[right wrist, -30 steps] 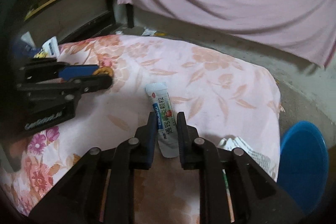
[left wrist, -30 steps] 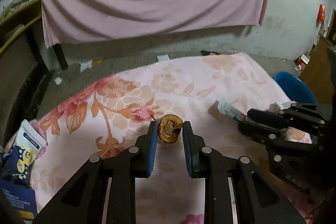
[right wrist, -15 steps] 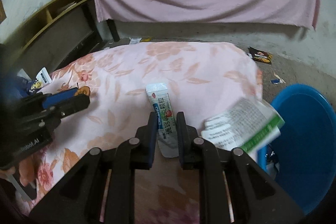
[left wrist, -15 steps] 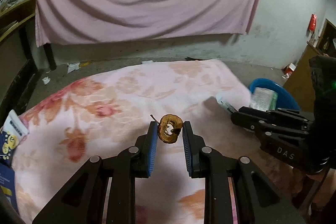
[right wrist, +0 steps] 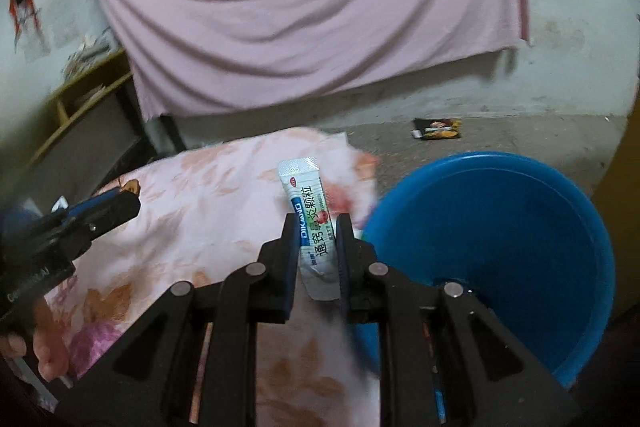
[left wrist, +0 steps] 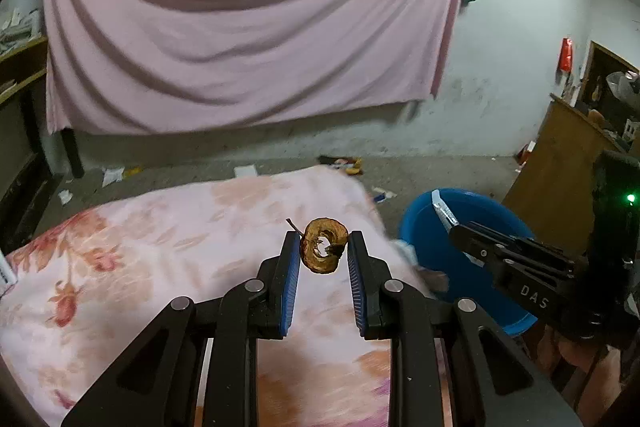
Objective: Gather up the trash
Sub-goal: 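Carry the snack and toothpaste tube over the blue bucket, then open both tools to drop the snack and tube into the bucket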
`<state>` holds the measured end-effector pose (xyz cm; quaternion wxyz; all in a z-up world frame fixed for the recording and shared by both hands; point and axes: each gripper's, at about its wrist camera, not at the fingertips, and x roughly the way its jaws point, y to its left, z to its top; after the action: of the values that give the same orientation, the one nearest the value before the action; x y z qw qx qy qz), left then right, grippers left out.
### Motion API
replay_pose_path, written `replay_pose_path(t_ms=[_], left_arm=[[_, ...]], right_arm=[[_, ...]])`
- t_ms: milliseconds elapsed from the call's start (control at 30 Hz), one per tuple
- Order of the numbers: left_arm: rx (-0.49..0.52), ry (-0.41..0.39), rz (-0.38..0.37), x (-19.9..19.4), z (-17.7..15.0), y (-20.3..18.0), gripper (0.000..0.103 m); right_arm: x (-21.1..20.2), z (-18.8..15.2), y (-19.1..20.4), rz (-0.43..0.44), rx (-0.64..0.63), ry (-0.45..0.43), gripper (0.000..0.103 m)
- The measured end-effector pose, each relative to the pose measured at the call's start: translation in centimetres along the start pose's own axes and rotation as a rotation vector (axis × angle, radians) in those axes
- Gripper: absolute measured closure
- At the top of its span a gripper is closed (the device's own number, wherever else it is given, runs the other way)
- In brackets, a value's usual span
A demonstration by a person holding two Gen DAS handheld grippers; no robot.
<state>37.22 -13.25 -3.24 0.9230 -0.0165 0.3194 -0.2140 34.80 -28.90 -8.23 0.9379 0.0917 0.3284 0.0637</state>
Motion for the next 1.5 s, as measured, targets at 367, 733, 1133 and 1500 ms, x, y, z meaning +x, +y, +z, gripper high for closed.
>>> replay_pose_path(t_ms=[367, 733, 1133, 1500], left_arm=[[0.046, -0.176, -0.076, -1.2, 3.4, -6.2, 0.083], [0.199, -0.221, -0.143, -0.4, 5.2, -14.9, 0.083], [0.229, -0.162, -0.177, 2.8, 4.7, -19.2, 0.083], [0.222, -0.106, -0.154, 4.2, 4.4, -19.6, 0.076]], right_arm=[[-8.4, 1.6, -3.0, -0.075, 0.036, -0.341, 0.058], [-12.0, 1.6, -8.5, -0.121, 0.198, -0.449, 0.057], [-11.8, 0.8, -12.6, -0.133, 0.304, -0.399, 0.057], [-10.8, 0.6, -13.3, -0.125, 0.322, -0.349, 0.054]])
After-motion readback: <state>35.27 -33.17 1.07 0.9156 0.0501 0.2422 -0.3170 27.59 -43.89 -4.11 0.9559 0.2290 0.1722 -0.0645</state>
